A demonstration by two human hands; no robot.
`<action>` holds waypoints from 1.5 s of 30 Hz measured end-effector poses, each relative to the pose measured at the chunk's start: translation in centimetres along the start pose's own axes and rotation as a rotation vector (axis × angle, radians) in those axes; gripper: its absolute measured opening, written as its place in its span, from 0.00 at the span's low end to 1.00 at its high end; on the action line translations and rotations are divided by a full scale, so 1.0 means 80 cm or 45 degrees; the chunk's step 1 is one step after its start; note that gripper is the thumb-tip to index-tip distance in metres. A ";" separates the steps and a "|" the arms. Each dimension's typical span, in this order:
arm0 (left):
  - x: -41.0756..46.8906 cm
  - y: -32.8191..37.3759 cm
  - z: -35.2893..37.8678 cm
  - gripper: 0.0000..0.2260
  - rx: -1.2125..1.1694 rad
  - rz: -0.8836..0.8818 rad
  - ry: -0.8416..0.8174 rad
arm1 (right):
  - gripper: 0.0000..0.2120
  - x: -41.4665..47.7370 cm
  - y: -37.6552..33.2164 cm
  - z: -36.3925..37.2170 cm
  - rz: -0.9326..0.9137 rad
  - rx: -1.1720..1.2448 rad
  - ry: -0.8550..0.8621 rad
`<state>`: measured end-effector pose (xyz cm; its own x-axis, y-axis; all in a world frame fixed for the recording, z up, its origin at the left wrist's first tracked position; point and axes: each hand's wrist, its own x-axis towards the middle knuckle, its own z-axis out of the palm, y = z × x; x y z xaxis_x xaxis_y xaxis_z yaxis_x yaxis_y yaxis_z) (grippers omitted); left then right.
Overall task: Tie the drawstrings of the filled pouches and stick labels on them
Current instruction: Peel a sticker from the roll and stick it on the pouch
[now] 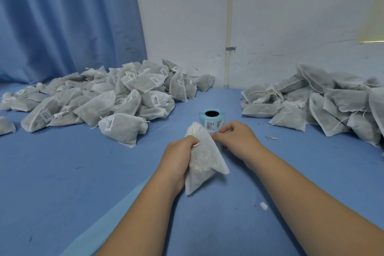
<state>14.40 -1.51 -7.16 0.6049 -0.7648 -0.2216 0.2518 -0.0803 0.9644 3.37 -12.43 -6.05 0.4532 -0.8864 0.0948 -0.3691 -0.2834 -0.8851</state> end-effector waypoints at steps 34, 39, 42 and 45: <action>0.001 0.001 -0.001 0.06 0.029 0.001 0.008 | 0.11 -0.008 -0.004 -0.016 0.060 0.064 -0.088; 0.001 0.001 -0.001 0.06 0.032 -0.007 0.009 | 0.10 -0.007 0.000 -0.022 0.052 0.049 -0.134; 0.002 0.000 -0.001 0.06 0.036 -0.012 0.012 | 0.08 -0.004 0.002 -0.027 0.055 0.008 -0.169; 0.001 0.000 -0.001 0.06 0.033 -0.012 0.015 | 0.04 0.001 0.004 -0.035 0.096 -0.037 -0.200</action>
<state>14.48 -1.55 -7.16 0.6116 -0.7563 -0.2326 0.2383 -0.1042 0.9656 1.02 -13.66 -5.06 0.5437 -0.8381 -0.0453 -0.4290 -0.2312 -0.8732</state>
